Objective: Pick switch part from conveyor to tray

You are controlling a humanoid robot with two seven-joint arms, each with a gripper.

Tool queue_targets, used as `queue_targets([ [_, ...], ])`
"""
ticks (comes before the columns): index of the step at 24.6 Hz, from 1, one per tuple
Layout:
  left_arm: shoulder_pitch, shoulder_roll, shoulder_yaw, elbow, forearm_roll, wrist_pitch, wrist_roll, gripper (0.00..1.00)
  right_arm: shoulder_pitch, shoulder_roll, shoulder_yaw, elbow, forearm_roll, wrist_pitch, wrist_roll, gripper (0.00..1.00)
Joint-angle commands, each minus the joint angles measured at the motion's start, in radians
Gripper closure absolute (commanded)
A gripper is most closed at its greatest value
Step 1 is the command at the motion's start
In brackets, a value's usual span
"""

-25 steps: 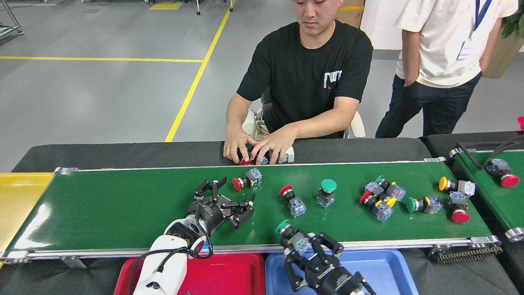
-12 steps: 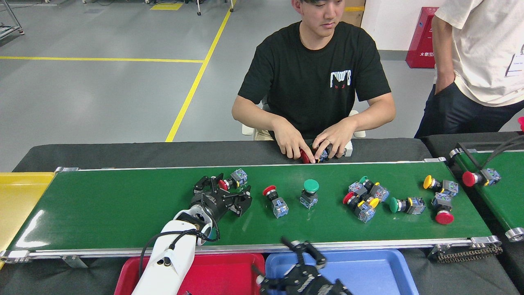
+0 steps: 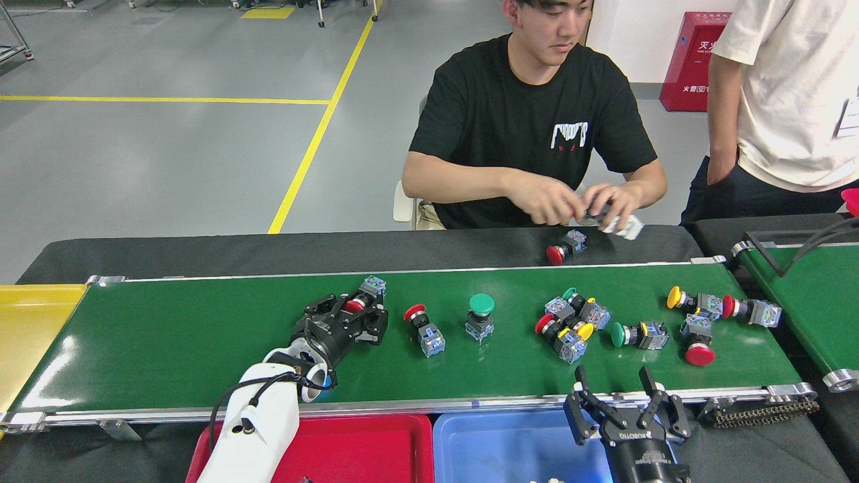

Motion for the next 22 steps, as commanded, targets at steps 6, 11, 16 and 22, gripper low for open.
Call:
queue_targets([
  [6, 0.342, 0.240, 0.081, -0.531, 0.083, -0.373, -0.008, 0.89, -0.082, 0.009, 0.038, 0.072, 0.025, 0.004, 0.057, 0.02],
  [11, 0.707, 0.274, 0.210, -0.878, 0.117, -0.373, -0.008, 0.04, -0.187, 0.050, 0.038, 0.215, 0.025, 0.001, 0.063, 0.02],
  [16, 0.729, 0.232, 0.234, -0.893, 0.126, -0.373, -0.007, 0.00, -0.308, 0.096, 0.036, 0.362, 0.025, -0.004, 0.060, 0.02],
  [22, 0.723, 0.209, 0.288, -0.892, 0.126, -0.110, -0.004, 0.00, -0.372, 0.130, 0.053, 0.451, 0.048, -0.042, 0.060, 0.66],
])
